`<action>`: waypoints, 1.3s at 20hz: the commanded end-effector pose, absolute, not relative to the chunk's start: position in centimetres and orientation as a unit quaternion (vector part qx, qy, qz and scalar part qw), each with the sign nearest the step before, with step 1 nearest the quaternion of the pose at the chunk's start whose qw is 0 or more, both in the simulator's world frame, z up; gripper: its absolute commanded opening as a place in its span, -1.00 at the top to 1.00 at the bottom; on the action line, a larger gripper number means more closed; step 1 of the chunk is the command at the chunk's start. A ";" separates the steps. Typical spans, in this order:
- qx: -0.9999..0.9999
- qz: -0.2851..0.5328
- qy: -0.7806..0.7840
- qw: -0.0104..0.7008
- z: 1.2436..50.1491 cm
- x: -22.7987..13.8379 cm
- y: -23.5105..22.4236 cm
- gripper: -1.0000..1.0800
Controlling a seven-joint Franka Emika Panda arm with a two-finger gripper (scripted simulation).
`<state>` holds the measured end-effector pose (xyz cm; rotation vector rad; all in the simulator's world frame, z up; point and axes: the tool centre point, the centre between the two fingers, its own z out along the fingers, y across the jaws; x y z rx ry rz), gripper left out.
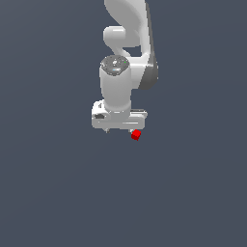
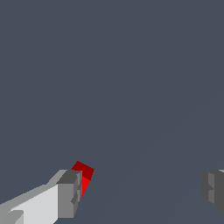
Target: Pick up the red cube and move it to a goal position.
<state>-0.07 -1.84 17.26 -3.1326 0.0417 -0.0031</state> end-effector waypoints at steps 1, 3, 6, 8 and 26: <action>-1.000 -0.001 0.013 0.004 17.3 -0.1 -1.8 -0.92; -1.000 -0.001 0.014 0.004 17.2 -0.1 -1.8 -0.92; -1.000 -0.001 0.020 0.004 16.8 -0.4 -1.6 -0.92; -1.000 -0.001 0.027 0.004 16.4 -0.7 -1.4 -0.92; -0.986 -0.001 0.169 0.001 7.0 -6.4 3.6 -0.92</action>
